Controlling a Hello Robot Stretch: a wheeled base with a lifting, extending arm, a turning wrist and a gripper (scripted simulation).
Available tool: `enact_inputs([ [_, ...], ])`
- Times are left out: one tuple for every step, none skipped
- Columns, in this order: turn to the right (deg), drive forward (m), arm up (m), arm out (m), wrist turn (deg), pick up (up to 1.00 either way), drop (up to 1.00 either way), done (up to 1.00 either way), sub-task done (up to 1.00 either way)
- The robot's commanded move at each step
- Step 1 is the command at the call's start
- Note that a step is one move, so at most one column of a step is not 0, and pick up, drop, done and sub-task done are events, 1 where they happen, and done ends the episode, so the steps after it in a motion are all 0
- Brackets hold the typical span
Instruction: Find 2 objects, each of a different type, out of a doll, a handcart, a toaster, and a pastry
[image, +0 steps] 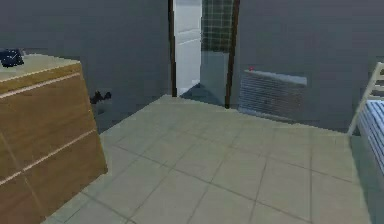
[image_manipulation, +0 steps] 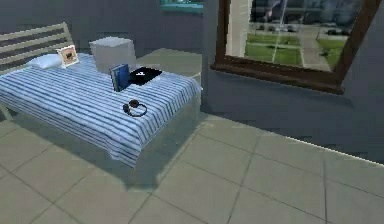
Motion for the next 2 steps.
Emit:
enact_inputs([
  [0.0,1.0,0.0,0.0,0.0,0.0,0.0,0.0,0.0],
  [0.0,1.0,0.0,0.0,0.0,0.0,0.0,0.0,0.0],
])
